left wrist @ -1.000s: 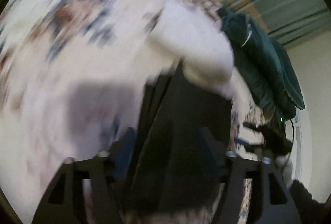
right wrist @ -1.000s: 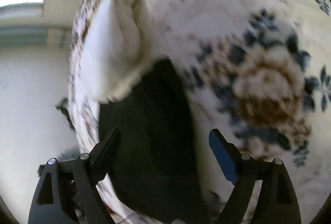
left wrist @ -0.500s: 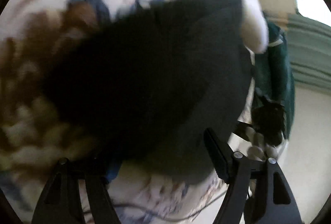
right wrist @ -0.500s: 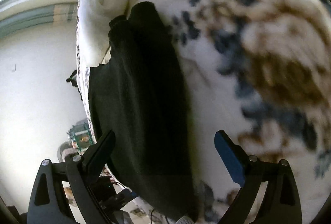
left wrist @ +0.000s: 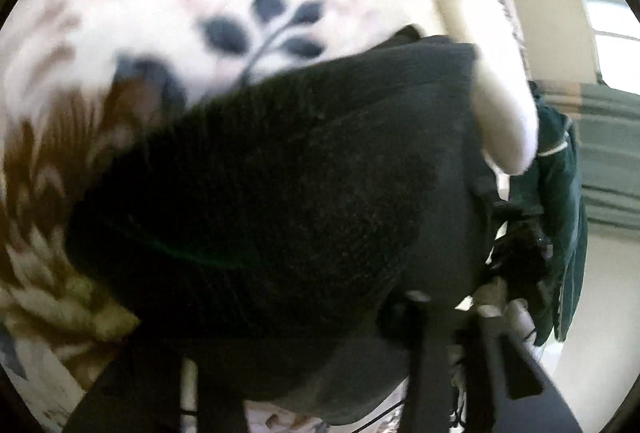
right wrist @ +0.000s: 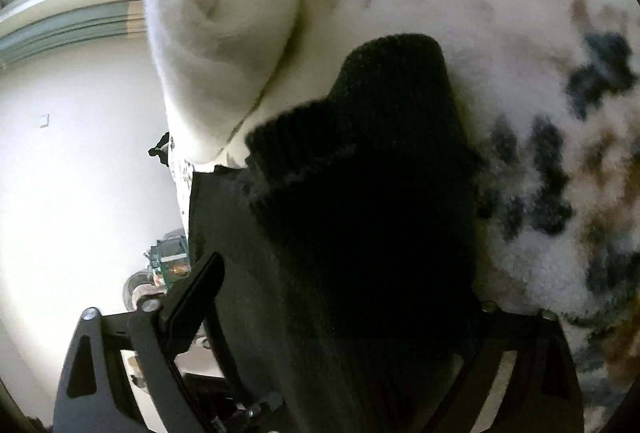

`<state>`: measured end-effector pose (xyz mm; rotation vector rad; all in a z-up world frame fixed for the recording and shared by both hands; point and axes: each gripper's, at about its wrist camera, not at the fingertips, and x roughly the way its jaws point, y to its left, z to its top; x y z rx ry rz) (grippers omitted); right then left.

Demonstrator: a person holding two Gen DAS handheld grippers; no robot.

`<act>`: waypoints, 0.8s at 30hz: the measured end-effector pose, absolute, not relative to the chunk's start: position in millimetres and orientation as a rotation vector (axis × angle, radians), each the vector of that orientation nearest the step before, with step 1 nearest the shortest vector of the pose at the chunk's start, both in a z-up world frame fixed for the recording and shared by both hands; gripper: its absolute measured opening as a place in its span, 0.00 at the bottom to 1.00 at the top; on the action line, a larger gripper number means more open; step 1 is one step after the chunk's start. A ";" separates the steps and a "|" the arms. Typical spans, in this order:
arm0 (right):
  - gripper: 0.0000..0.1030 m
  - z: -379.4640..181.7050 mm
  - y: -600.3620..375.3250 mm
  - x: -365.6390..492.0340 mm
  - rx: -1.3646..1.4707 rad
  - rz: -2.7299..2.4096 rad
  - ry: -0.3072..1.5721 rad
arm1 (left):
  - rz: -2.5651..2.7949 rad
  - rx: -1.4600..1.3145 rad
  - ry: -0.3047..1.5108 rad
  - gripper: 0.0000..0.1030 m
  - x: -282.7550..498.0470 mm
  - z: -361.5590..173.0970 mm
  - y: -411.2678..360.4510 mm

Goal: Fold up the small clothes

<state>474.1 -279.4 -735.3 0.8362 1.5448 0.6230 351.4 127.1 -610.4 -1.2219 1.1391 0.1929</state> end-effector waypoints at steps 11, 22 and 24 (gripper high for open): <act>0.18 -712.0 -314.3 377.3 1.092 0.399 1.444 | -0.038 -0.931 1.145 0.23 379.5 -542.5 174.3; 0.16 -685.3 -300.3 124.4 1.265 0.149 1.525 | -0.328 -0.777 1.491 0.37 402.6 -613.6 198.4; 0.20 -699.2 -297.9 113.8 1.262 0.096 1.542 | -0.328 -0.865 1.468 0.51 400.7 -628.3 205.3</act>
